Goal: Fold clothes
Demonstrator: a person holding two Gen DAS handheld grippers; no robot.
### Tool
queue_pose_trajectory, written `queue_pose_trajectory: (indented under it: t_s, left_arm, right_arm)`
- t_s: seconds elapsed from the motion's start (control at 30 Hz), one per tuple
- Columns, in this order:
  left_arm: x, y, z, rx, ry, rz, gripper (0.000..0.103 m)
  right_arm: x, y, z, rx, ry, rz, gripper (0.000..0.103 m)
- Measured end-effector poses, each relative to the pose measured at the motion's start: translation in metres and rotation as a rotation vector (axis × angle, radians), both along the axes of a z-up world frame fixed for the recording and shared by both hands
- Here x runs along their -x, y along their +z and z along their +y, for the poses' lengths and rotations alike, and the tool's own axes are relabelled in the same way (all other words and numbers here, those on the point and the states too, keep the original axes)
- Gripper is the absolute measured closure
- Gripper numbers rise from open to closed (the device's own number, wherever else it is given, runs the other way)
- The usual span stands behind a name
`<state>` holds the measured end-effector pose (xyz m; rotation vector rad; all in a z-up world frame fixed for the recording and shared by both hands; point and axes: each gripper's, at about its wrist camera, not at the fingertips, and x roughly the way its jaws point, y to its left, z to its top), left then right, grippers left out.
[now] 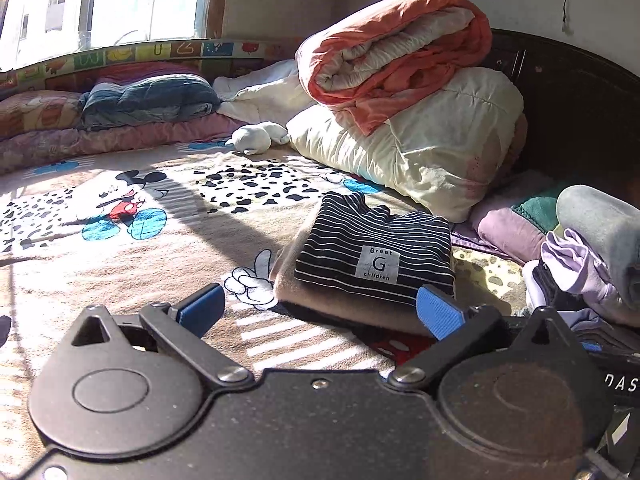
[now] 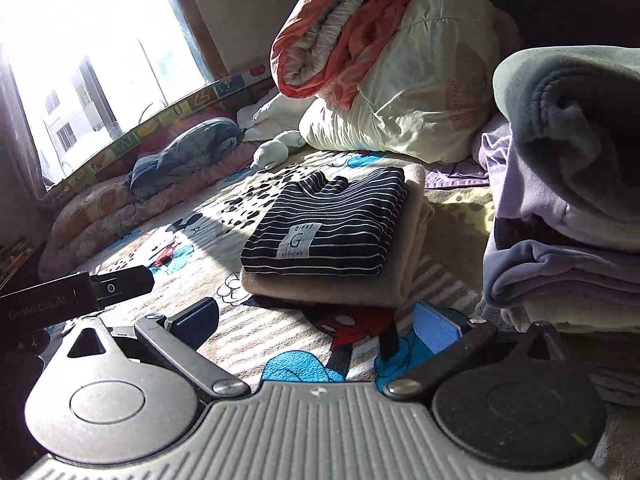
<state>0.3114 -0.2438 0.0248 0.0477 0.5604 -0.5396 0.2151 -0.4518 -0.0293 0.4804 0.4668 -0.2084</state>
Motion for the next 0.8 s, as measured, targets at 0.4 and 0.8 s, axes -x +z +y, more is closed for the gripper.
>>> queue_pose_trajectory:
  t_s: [0.4, 0.8]
  left_arm:
    - [0.042, 0.026, 0.012, -0.047, 0.021, -0.015, 0.000]
    - [0.084, 0.042, 0.018, -0.024, -0.007, -0.032, 0.000]
  right_arm:
    - [0.044, 0.035, 0.015, 0.042, -0.027, 0.005, 0.000]
    - [0.070, 0.066, 0.030, 0.114, -0.024, 0.042, 0.000]
